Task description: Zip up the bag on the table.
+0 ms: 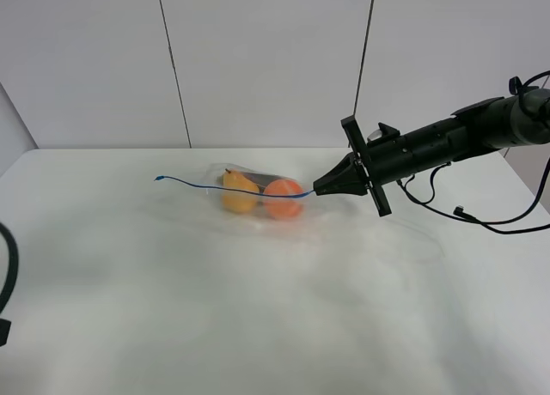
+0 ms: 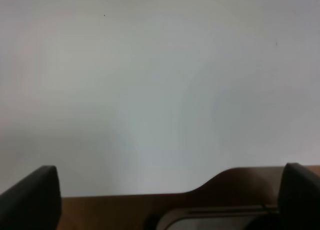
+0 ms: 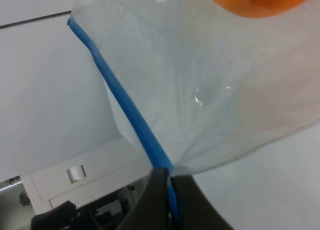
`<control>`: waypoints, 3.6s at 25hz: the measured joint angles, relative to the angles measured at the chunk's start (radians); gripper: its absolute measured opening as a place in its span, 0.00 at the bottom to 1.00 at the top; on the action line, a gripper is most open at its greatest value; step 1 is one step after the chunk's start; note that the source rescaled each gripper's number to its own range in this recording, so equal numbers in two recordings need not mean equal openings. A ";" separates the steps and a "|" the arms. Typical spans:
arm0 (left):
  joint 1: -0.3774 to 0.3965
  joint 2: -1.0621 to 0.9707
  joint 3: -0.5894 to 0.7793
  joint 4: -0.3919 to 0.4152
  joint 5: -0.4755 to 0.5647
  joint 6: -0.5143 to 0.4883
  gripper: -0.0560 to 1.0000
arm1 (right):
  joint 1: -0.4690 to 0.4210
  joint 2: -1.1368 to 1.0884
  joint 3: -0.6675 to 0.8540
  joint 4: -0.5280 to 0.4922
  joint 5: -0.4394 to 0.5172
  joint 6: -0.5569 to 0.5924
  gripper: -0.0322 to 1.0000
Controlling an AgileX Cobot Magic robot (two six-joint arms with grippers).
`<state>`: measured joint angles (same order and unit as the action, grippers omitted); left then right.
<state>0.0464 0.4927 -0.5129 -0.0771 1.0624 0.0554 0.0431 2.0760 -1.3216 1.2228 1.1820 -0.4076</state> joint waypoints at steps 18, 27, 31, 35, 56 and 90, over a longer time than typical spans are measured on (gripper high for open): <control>-0.056 -0.328 0.013 0.006 0.001 0.000 1.00 | 0.000 0.000 0.000 -0.003 0.000 -0.004 0.03; -0.056 -0.499 0.013 0.006 0.006 0.000 1.00 | 0.000 0.000 0.000 -0.016 -0.004 -0.004 0.28; -0.056 -0.499 0.013 0.006 0.006 0.000 1.00 | 0.000 0.000 -0.041 -0.095 0.000 -0.004 0.71; -0.056 -0.499 0.013 0.006 0.006 0.000 1.00 | 0.000 0.000 -0.174 -0.312 0.026 0.069 0.89; -0.056 -0.499 0.013 0.006 0.006 -0.002 1.00 | -0.034 -0.023 -0.404 -1.160 0.030 0.386 0.91; -0.056 -0.499 0.013 0.006 0.006 -0.002 1.00 | -0.034 -1.876 0.827 -1.209 -0.154 0.367 0.91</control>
<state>-0.0098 -0.0059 -0.4997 -0.0713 1.0680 0.0534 0.0092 0.2003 -0.4948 0.0134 1.0279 -0.0410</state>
